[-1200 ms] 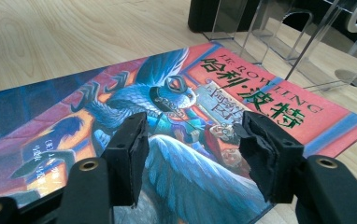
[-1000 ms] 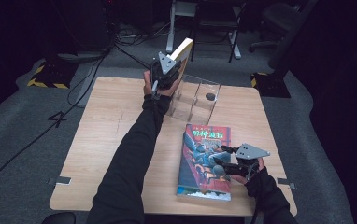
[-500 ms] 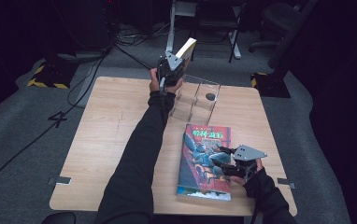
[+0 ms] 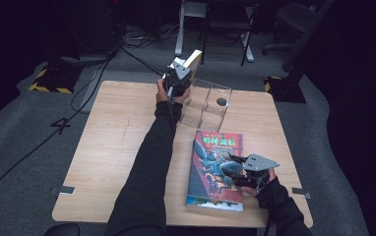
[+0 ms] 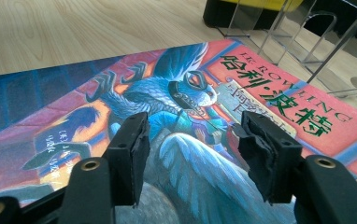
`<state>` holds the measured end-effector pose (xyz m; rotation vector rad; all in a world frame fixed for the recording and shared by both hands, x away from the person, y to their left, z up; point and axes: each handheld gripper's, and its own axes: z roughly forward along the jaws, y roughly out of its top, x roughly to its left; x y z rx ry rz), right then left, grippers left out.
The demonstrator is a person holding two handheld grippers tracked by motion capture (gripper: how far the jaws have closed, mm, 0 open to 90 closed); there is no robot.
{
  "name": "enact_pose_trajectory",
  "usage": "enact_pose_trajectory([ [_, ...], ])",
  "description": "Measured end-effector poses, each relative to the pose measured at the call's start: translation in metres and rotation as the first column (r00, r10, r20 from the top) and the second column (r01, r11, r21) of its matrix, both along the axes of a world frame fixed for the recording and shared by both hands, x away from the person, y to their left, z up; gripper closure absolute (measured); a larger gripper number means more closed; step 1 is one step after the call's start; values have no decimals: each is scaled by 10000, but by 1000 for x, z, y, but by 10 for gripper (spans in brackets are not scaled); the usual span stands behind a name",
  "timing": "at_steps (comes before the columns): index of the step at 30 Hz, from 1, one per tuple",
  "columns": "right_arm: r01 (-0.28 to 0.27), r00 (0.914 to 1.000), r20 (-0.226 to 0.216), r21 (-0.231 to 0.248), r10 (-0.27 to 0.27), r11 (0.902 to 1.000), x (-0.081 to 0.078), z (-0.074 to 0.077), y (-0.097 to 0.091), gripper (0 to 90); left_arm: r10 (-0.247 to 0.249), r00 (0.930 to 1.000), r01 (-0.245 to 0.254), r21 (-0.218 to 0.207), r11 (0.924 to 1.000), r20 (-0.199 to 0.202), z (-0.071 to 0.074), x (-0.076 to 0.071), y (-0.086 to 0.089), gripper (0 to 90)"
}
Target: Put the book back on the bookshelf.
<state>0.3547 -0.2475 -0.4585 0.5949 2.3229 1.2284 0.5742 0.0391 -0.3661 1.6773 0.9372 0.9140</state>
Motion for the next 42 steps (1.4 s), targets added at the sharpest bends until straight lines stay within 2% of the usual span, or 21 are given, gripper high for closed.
enact_pose_trajectory([
  [2, -5, 10000, -3, -6, 5, 10000, 0, 0, 0, 440, -47, 10000, 47, -15, 10000, -34, 0, 0, -2, 735],
  [8, -53, 10000, -13, -71, 53, 10000, 0, -1, 2, 439, 146, 9997, -132, 637, 9979, -208, 0, 0, -6, 723],
  [15, -168, 9999, 27, -233, 169, 9996, -2, 0, 4, 451, -82, 9992, 119, 920, 9957, -403, 2, 0, -5, 718],
  [18, -177, 9998, -7, -252, 176, 9995, -1, -1, 5, 449, -32, 9987, 90, 1118, 9937, -518, 4, 0, -4, 705],
  [24, -241, 9997, -23, -299, 240, 9993, -2, -1, 6, 453, -206, 9990, 247, 1027, 9944, -403, 3, -4, -1, 704],
  [27, -226, 9997, -84, -311, 223, 9993, -1, -2, 5, 448, -403, 9989, 423, 889, 9951, -240, 4, -10, 2, 633],
  [29, -202, 9997, -117, -282, 198, 9994, -1, -3, 5, 448, -469, 9987, 487, 946, 9943, -208, 6, -13, 6, 635],
  [32, -187, 9997, -142, -276, 183, 9994, -1, -3, 5, 447, -555, 9984, 562, 819, 9951, -97, 8, -19, 15, 618],
  [35, -189, 9997, -181, -276, 184, 9994, -1, -2, 4, 446, -886, 9961, 880, 660, 9939, 57, 12, -25, 25, 611],
  [37, -178, 9997, -173, -275, 173, 9995, -1, -2, 3, 446, -875, 9962, 872, 510, 9949, 20, 15, -29, 31, 552],
  [40, -161, 9997, -194, -238, 156, 9996, 0, -2, 3, 446, -973, 9953, 973, 189, 9951, 1, 16, -37, 42, 516],
  [42, -188, 9996, -207, -241, 183, 9995, 0, -2, 3, 445, -1079, 9941, 1080, 336, 9936, -43, 15, -43, 47, 504],
])
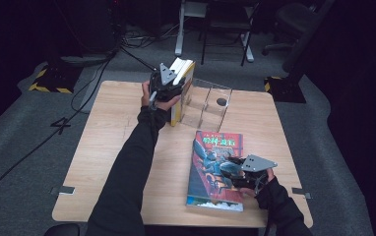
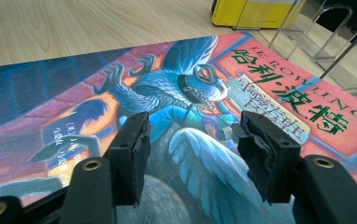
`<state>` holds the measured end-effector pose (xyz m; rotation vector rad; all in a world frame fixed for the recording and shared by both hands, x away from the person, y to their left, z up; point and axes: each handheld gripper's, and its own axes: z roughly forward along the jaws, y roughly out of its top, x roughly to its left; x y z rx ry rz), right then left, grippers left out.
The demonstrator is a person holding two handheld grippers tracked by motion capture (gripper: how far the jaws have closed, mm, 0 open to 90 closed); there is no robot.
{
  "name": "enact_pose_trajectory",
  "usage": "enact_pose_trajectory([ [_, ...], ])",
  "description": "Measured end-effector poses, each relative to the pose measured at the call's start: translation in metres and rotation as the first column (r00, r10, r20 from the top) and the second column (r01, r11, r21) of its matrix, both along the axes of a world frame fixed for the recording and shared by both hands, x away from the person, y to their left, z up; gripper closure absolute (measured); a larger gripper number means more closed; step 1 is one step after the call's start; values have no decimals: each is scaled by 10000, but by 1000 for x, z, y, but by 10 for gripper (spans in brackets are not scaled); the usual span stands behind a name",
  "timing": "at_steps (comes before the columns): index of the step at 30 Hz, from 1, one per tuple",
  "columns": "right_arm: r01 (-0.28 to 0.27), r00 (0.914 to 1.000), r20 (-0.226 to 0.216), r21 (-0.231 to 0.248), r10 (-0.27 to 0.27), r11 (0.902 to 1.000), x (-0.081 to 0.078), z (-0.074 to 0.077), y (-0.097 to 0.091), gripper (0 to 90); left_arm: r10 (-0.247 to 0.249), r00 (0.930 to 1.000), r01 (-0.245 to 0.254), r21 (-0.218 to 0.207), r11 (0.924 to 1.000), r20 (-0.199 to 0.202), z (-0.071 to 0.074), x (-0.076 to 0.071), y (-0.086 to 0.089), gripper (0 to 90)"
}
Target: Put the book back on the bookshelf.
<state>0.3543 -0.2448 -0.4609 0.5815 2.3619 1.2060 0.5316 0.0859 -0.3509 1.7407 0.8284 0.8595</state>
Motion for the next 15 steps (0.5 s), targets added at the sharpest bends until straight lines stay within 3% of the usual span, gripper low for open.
enact_pose_trajectory([
  [3, 46, 9999, -94, 32, -46, 10000, 0, 0, -2, 442, -324, 9994, 322, -117, 9994, -158, -3, -9, 8, 483],
  [7, 124, 9998, -143, 91, -123, 9999, 0, 1, -5, 442, -720, 9974, 718, -438, 9965, -28, -4, -22, 18, 448],
  [10, 165, 9997, -184, 117, -163, 9998, -1, 0, -7, 442, -967, 9952, 971, -225, 9950, 175, -2, -34, 25, 454],
  [15, 213, 9994, -264, 59, -211, 9998, -1, -1, -7, 441, -1153, 9933, 1149, -342, 9928, -93, -8, -43, 35, 468],
])
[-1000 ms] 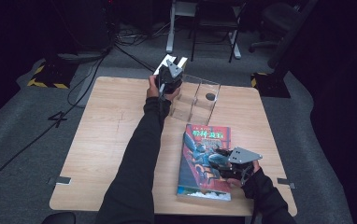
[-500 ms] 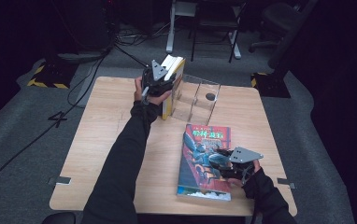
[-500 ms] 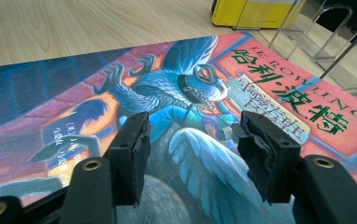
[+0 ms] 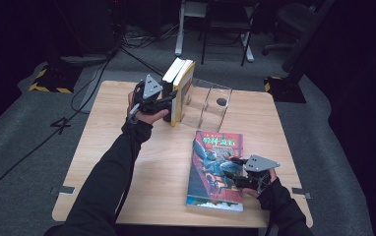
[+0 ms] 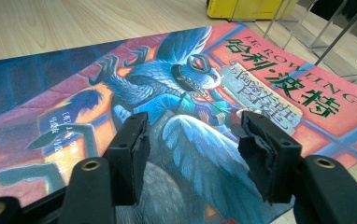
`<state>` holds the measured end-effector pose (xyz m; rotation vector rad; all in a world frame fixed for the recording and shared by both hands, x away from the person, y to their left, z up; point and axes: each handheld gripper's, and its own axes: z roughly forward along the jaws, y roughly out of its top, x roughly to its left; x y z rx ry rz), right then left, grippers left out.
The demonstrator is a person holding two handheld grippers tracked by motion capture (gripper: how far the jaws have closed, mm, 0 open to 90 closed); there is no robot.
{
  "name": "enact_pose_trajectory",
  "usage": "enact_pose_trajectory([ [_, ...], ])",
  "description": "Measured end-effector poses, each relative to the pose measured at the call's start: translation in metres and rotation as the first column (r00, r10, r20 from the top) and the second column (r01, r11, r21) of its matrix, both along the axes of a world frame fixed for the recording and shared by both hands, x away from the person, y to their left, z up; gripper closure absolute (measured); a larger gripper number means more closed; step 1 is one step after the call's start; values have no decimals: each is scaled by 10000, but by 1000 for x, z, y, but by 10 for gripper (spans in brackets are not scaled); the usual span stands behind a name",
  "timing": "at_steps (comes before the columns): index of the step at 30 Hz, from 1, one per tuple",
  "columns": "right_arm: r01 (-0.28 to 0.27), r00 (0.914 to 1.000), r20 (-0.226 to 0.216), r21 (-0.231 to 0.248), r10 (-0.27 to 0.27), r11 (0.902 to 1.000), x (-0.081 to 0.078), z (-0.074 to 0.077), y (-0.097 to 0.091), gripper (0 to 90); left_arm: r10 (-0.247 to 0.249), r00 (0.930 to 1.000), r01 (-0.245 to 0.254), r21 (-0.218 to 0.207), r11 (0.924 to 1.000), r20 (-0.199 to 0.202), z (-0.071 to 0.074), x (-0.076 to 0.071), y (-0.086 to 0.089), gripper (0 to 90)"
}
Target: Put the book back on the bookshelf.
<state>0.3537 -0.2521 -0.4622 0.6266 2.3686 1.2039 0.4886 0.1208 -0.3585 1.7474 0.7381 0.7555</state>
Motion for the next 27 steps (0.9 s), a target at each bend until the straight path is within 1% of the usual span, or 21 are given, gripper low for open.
enact_pose_trajectory([
  [1, -21, 10000, -3, -14, 21, 10000, 0, 0, 0, 441, -43, 9999, 43, 4, 10000, -116, -4, -1, 1, 481],
  [2, -32, 10000, -18, -23, 32, 10000, 0, 0, 1, 441, -5, 9999, 6, 74, 10000, -127, -7, -1, 1, 488],
  [3, -41, 10000, -22, -45, 41, 10000, -1, -1, 2, 441, -40, 9996, 42, 82, 10000, -292, -13, -1, 1, 495],
  [5, -84, 9999, -65, -94, 83, 9999, -1, -2, 3, 442, -197, 9986, 203, 105, 9997, -499, -20, -1, -1, 536],
  [6, -78, 10000, -60, -103, 78, 9999, -1, -2, 3, 442, -182, 9983, 196, 247, 9995, -556, -25, -1, -3, 538],
  [8, -104, 9999, -62, -128, 104, 9999, -1, -2, 3, 441, -266, 9967, 301, 446, 9986, -772, -34, 1, -7, 586],
  [9, -88, 9999, -64, -100, 87, 9999, -1, -2, 3, 441, -116, 9967, 163, 583, 9982, -803, -37, 2, -8, 590],
  [10, -90, 9999, -57, -96, 90, 9999, 0, -2, 2, 441, -4, 9962, 66, 711, 9974, -866, -41, 3, -10, 612],
  [11, -61, 9999, -80, -72, 61, 10000, 0, -2, 2, 441, -53, 9952, 128, 763, 9970, -977, -45, 6, -11, 658],
  [12, -60, 9999, -89, -72, 59, 10000, 0, -2, 1, 441, 156, 9939, -54, 928, 9957, -1092, -50, 9, -13, 672],
  [13, -39, 10000, -92, -56, 38, 10000, 0, -3, 1, 441, 169, 9929, -47, 1023, 9947, -1180, -54, 12, -14, 728],
  [14, -52, 10000, -74, -72, 51, 10000, 0, -2, 1, 441, 143, 9916, -7, 1051, 9945, -1288, -56, 14, -15, 749],
  [15, -52, 10000, -68, -76, 52, 10000, 0, -2, 1, 441, 243, 9901, -83, 1150, 9933, -1383, -60, 17, -17, 751],
  [16, -54, 10000, -68, -77, 53, 10000, 0, -2, 1, 441, 141, 9883, 21, 1063, 9943, -1517, -63, 19, -18, 770],
  [17, -52, 10000, -80, -70, 51, 10000, 0, -2, 1, 440, -79, 9865, 239, 958, 9951, -1635, -66, 22, -18, 775],
  [18, -39, 10000, -72, -53, 38, 10000, 0, -2, 1, 440, -100, 9865, 272, 1034, 9943, -1633, -67, 24, -19, 790],
  [19, -37, 10000, -62, -47, 36, 10000, 0, -3, 1, 441, -22, 9865, 203, 1093, 9938, -1636, -68, 25, -21, 812],
  [21, -45, 10000, -62, -43, 45, 10000, 0, -3, 1, 440, 85, 9851, 93, 1022, 9947, -1718, -70, 28, -23, 851],
  [23, -32, 10000, -62, -25, 32, 10000, 0, -3, 0, 440, 176, 9846, 3, 1023, 9948, -1742, -70, 31, -24, 851],
  [25, -28, 10000, -66, -20, 28, 10000, 1, -3, 0, 440, 418, 9855, -224, 1179, 9928, -1644, -70, 33, -27, 844],
  [27, -38, 10000, -61, -38, 38, 10000, 1, -3, -1, 439, 485, 9845, -295, 1132, 9931, -1684, -70, 35, -29, 836],
])
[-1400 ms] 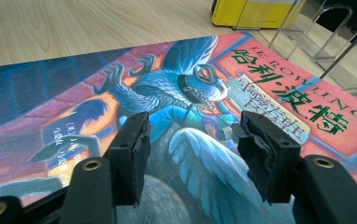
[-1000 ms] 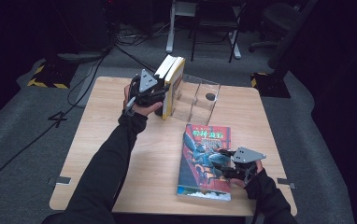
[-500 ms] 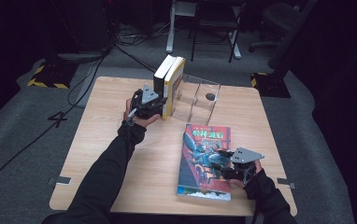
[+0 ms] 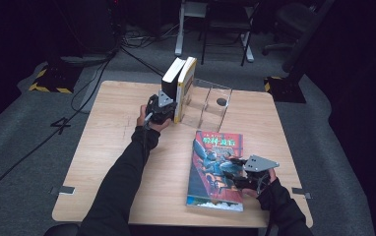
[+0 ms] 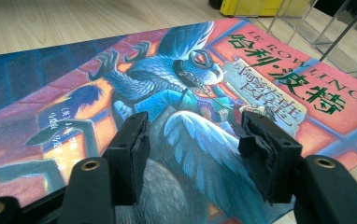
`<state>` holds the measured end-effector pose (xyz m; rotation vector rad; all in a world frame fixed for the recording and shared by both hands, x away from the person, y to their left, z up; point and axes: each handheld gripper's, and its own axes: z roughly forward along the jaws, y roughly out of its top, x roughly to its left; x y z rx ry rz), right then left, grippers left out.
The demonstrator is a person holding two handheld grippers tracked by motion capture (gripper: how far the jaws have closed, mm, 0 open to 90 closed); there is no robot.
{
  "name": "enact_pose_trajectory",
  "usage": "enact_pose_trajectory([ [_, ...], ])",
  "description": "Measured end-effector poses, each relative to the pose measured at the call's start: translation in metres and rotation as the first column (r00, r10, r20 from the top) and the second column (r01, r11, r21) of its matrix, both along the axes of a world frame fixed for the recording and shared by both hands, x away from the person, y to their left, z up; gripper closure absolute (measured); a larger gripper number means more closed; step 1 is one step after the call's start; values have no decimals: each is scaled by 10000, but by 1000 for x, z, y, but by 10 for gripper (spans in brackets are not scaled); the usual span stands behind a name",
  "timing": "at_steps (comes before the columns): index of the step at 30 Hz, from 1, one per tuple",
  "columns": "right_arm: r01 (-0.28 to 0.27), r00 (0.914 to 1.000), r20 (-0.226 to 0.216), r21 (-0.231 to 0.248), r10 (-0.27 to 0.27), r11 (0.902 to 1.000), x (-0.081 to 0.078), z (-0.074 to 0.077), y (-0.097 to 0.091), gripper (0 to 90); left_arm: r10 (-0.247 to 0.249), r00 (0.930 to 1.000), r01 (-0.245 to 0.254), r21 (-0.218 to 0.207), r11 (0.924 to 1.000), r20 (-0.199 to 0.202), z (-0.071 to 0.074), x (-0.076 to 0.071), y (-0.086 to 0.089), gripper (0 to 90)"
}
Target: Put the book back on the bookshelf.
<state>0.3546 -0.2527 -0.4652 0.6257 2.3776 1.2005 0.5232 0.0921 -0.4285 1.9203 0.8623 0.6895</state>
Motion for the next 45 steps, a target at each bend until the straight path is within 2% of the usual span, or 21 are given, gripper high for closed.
enact_pose_trajectory([
  [4, 12, 10000, -17, -2, -12, 10000, 0, 0, 0, 439, -100, 9999, 101, 94, 9999, -69, -2, -2, -1, 810],
  [8, 50, 10000, -70, 75, -49, 10000, 0, 0, -1, 438, -592, 9979, 595, 150, 9981, -246, -4, -11, 3, 775],
  [11, 55, 9999, -147, 114, -54, 9999, 0, 2, -2, 434, -1134, 9927, 1144, 241, 9931, -413, -6, -24, 9, 744],
  [14, 221, 9995, -235, 257, -215, 9994, 1, 5, -3, 421, -1674, 9838, 1690, 210, 9854, -639, -7, -36, 16, 702],
  [17, 312, 9990, -313, 251, -304, 9992, 1, 6, -5, 407, -2148, 9737, 2176, 311, 9755, -759, -10, -57, 23, 666],
  [19, 369, 9984, -445, 208, -360, 9991, 2, 7, -7, 395, -2286, 9696, 2330, 448, 9714, -874, -13, -66, 26, 626],
  [21, 484, 9970, -606, 201, -472, 9986, 2, 6, -8, 370, -2526, 9616, 2593, 547, 9642, -1071, -16, -83, 31, 583],
  [25, 772, 9909, -1141, 480, -714, 9959, 1, 7, -17, 344, -2788, 9485, 2927, 794, 9529, -1507, -23, -107, 38, 466],
  [29, 1035, 9836, -1547, 640, -926, 9926, 0, 9, -26, 337, -3020, 9321, 3300, 1255, 9356, -2000, -36, -130, 41, 394],
  [32, 1193, 9771, -1843, 616, -1061, 9909, 0, 7, -32, 321, -3141, 9203, 3474, 1178, 9303, -2330, -44, -145, 44, 354],
  [35, 1280, 9711, -2091, 479, -1154, 9906, 0, 4, -35, 303, -3310, 9105, 3665, 1133, 9235, -2478, -49, -159, 47, 312],
  [37, 1264, 9682, -2243, 547, -1111, 9905, 1, 2, -36, 302, -3372, 9040, 3737, 1028, 9218, -2628, -53, -167, 49, 294],
  [39, 1255, 9674, -2278, 517, -1106, 9907, 1, 3, -37, 297, -3377, 9027, 3782, 1173, 9183, -2666, -56, -176, 50, 284],
  [41, 1251, 9658, -2346, 496, -1101, 9909, 2, 3, -36, 299, -3448, 8964, 3843, 1007, 9177, -2787, -59, -184, 52, 272],
  [42, 1236, 9635, -2453, 536, -1069, 9909, 2, 2, -36, 298, -3437, 8964, 3835, 1009, 9180, -2798, -59, -187, 53, 267],
  [43, 1217, 9623, -2514, 571, -1036, 9909, 2, 2, -36, 294, -3465, 8933, 3847, 884, 9188, -2862, -60, -191, 53, 265],
  [45, 1155, 9591, -2665, 616, -952, 9914, 3, 1, -36, 278, -3605, 8819, 3988, 732, 9141, -3037, -62, -198, 54, 253],
])
